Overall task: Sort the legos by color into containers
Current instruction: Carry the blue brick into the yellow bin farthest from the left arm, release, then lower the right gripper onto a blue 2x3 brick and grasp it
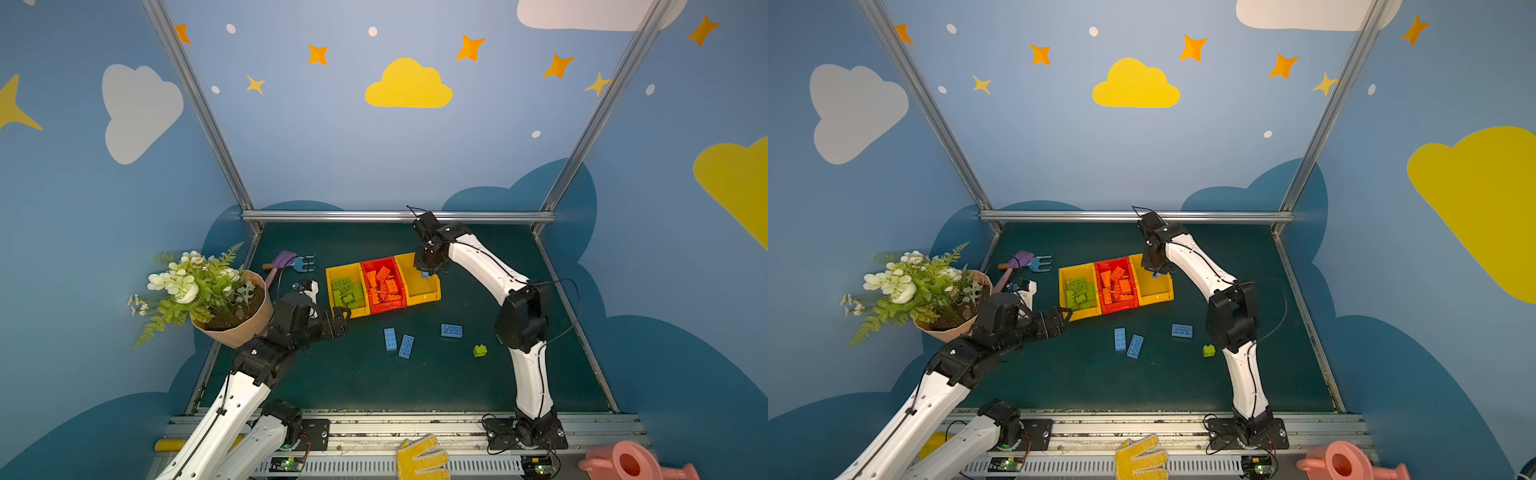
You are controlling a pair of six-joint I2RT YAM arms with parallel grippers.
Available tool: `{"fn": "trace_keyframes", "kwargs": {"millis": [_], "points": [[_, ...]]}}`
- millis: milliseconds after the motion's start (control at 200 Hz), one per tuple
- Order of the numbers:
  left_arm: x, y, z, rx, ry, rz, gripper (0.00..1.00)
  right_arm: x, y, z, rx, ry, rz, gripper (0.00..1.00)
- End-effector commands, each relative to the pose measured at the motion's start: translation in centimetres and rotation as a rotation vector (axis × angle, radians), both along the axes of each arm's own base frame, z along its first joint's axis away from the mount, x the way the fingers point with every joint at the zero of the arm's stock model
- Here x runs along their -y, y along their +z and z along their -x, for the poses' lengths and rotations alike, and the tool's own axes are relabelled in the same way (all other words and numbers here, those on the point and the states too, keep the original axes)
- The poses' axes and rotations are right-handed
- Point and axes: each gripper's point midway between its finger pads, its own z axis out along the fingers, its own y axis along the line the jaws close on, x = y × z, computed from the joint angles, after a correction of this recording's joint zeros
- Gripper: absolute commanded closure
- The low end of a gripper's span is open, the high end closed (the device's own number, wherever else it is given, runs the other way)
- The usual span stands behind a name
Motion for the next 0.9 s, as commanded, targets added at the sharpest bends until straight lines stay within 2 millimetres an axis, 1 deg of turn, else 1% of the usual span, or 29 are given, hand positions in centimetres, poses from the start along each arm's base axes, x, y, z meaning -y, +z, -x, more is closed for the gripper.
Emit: {"fn": "trace_keyframes", "kwargs": {"millis": [0, 75, 140, 200, 240, 250, 305, 390, 455, 535, 566, 606, 711, 821, 896], "points": [[1.2, 0.2, 0.7, -0.019, -0.037, 0.079, 0.00, 0.3, -2.6, 0.3, -0.086, 0.052, 0.072, 0.78], [1.3, 0.2, 0.9, -0.024, -0.039, 0.090, 0.00, -0.2, -3.1, -0.6, -0.083, 0.070, 0.075, 0.74], [1.4, 0.0, 1.1, -0.029, -0.042, 0.092, 0.00, -0.6, -3.4, -1.1, -0.078, 0.088, 0.076, 0.65], [1.5, 0.0, 1.1, -0.032, -0.046, 0.096, 0.00, -1.1, -3.1, -1.3, -0.073, 0.109, 0.059, 0.53], [1.5, -0.1, 1.0, -0.032, -0.047, 0.095, 0.00, -1.5, -2.5, -1.4, -0.062, 0.122, 0.043, 0.44], [1.9, 0.0, 1.1, -0.038, -0.066, 0.108, 0.00, -1.6, -2.3, -1.4, -0.058, 0.125, 0.038, 0.42], [2.5, 0.0, 1.1, -0.046, -0.088, 0.122, 0.00, -1.7, -1.1, -1.2, -0.039, 0.135, 0.027, 0.35], [3.2, 0.0, 0.8, -0.056, -0.107, 0.138, 0.00, -1.3, 0.8, -0.5, -0.018, 0.144, 0.015, 0.31], [3.7, 0.1, 0.6, -0.051, -0.125, 0.147, 0.00, -0.4, 2.1, 0.6, -0.012, 0.146, 0.026, 0.29], [4.6, 0.3, 0.4, -0.047, -0.155, 0.157, 0.00, 1.2, 3.2, 2.6, -0.015, 0.146, 0.050, 0.22], [5.1, 0.4, 0.3, -0.042, -0.173, 0.160, 0.00, 1.9, 2.8, 3.5, -0.033, 0.149, 0.064, 0.19], [5.6, 0.5, 0.3, -0.040, -0.192, 0.159, 0.00, 2.8, 2.8, 4.8, -0.044, 0.148, 0.071, 0.16], [7.5, 0.6, 0.6, -0.032, -0.266, 0.143, 0.00, 5.0, 1.5, 8.3, -0.098, 0.144, 0.093, 0.13], [9.8, 0.4, 1.1, -0.033, -0.349, 0.112, 0.00, 7.1, -1.1, 12.0, -0.174, 0.124, 0.101, 0.12], [11.5, 0.2, 1.5, -0.036, -0.410, 0.095, 0.00, 7.9, -2.4, 13.9, -0.207, 0.104, 0.091, 0.12]]}}
